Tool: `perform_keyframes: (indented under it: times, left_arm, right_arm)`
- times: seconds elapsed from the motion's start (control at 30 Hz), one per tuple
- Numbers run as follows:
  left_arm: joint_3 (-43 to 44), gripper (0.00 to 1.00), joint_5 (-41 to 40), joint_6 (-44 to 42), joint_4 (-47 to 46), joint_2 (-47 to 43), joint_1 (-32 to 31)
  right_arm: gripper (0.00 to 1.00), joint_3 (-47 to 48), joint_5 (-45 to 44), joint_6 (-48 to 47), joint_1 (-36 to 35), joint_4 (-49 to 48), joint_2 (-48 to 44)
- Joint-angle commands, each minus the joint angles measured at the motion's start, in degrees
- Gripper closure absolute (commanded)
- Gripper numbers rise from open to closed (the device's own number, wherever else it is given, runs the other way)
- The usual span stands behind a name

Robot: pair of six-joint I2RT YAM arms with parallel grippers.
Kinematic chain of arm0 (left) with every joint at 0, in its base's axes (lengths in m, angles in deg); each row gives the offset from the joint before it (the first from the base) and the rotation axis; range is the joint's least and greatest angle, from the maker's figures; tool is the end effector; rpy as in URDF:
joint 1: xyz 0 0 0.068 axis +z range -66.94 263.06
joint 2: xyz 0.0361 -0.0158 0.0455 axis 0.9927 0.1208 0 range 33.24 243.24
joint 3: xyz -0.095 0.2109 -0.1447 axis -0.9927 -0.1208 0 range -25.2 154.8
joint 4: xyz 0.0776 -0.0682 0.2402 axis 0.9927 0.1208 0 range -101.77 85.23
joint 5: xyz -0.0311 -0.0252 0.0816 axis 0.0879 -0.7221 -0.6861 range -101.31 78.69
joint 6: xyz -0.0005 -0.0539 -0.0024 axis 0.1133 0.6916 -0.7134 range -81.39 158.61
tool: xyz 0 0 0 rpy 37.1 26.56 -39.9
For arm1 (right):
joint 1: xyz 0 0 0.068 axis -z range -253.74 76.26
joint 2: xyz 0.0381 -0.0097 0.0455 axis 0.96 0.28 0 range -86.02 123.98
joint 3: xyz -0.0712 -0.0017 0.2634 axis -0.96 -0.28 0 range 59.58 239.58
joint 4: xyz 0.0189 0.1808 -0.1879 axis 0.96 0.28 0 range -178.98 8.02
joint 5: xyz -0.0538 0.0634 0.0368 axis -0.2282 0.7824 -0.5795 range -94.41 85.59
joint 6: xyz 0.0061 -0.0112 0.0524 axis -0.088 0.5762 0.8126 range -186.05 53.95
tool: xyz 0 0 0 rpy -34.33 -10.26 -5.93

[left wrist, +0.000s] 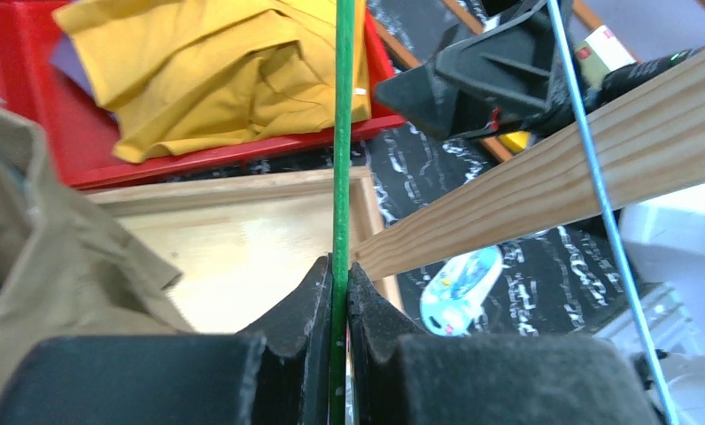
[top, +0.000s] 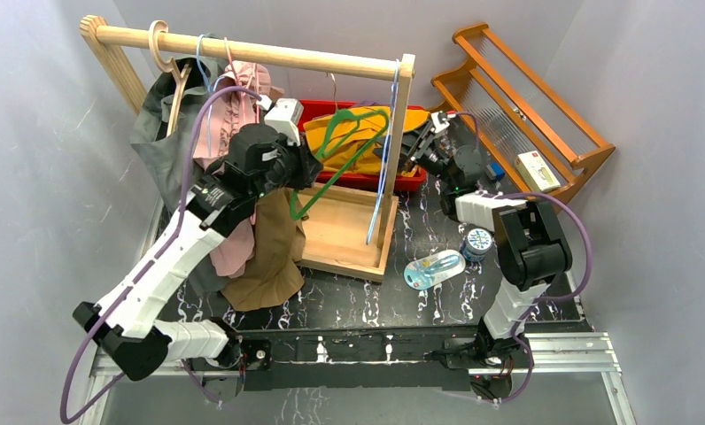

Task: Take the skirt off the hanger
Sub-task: Place the hanger at the clothesline.

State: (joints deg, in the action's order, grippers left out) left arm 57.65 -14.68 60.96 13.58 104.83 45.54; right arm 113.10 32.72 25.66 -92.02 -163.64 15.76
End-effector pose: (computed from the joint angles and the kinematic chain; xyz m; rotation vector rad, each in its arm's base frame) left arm 0.2166 -0.1637 0.4441 0.2042 1.8592 -0.6802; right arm 0.3479 0.1374 0.2746 0.2143 1.4743 1.9826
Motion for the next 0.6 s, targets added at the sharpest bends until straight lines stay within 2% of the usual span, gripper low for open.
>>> perform_keyframes:
  times: [0.0,0.1,0.17,0.27,0.57]
  left_arm:
    - [5.0,1.0,-2.75,-8.22,10.39,-3.95,0.16]
    - [6.98,1.0,-3.05,-11.31,15.27,-4.94,0.16]
    - [7.27,1.0,-2.38,-13.11,16.67,-6.57,0.16]
    - [6.84,1.0,-1.36,-15.9,17.55,-9.25,0.16]
    - [7.11,1.0,3.9,-23.52,20.71,-18.03,0.16]
  right_arm:
    - [0.27,1.15,5.21,-8.94,4.29,9.89,-5.18]
    - [0.19,2.07,6.11,-14.71,6.54,18.17,-8.0]
    - [0.16,3.54,5.95,-22.0,7.74,26.24,-10.13]
    - [0.14,6.09,4.87,-29.57,8.91,38.26,-12.59]
    - [0.13,8.29,4.87,-35.27,11.92,47.06,-14.86]
